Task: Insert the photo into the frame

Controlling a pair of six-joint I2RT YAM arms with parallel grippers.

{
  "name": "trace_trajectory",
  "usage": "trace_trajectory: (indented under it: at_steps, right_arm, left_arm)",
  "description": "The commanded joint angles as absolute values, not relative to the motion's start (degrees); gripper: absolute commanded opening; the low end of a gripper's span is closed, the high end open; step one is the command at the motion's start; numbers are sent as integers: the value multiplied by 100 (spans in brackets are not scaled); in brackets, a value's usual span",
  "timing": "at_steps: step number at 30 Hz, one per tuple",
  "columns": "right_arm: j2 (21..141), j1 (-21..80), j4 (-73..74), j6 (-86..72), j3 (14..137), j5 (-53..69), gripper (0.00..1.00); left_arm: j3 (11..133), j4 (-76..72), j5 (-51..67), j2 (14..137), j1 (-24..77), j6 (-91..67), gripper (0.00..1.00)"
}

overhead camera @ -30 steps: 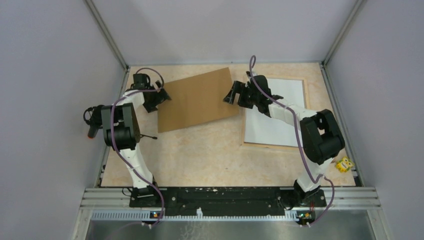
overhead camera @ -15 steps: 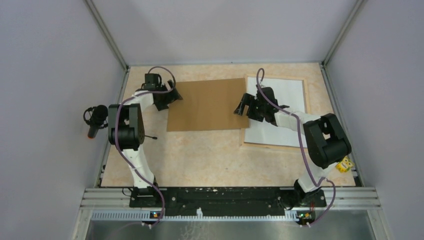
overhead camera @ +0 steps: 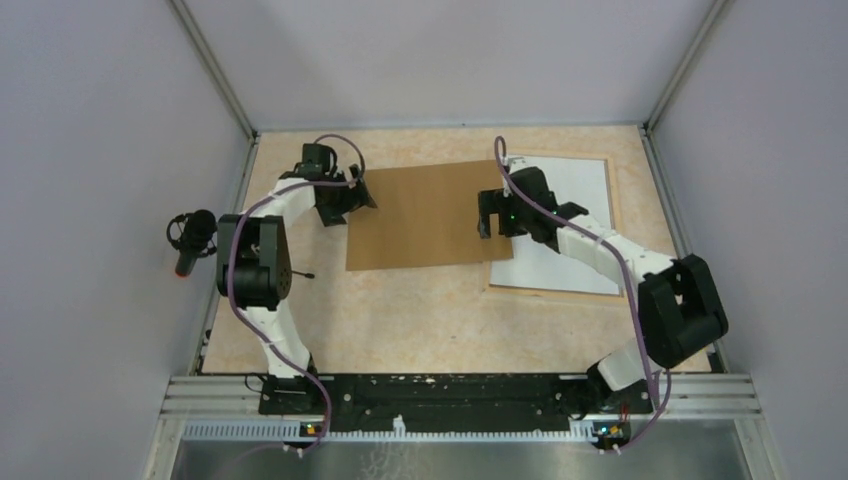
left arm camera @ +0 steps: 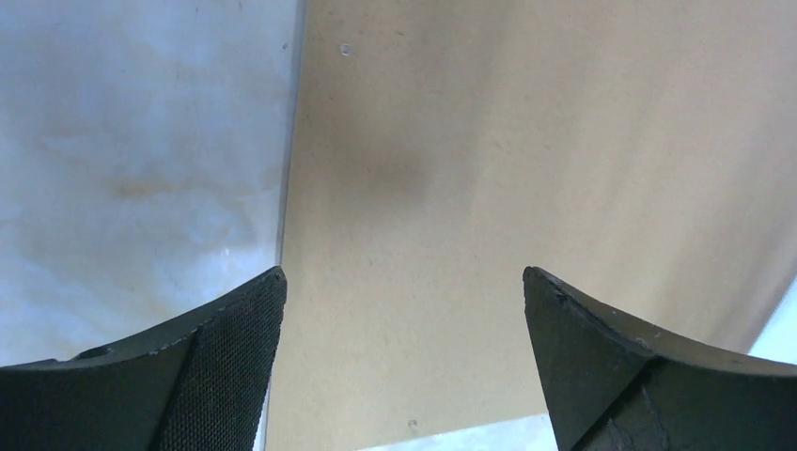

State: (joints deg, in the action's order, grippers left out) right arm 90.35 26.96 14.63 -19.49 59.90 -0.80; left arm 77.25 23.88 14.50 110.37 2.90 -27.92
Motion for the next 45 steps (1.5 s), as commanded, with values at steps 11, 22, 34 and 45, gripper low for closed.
trace_trajectory:
  at_steps: [11, 22, 34, 45]
  right_arm:
    - [7020, 5808, -1200, 4798, 3496, -1924, 99]
    - [9674, 6627, -2525, 6189, 4020, -3778, 94]
    - [11719, 6617, -4596, 7423, 4490, -4895, 75]
    - [12618, 6032, -5371, 7762, 4690, -4789, 61]
  left_arm:
    - [7473, 2164, 1928, 9145, 312, -2903, 98]
    - [7413, 2065, 2156, 8663, 321, -2971, 98]
    - [7385, 2018, 2329, 8689, 308, -3055, 97]
    - [7330, 1959, 2335, 8744, 302, -3059, 96]
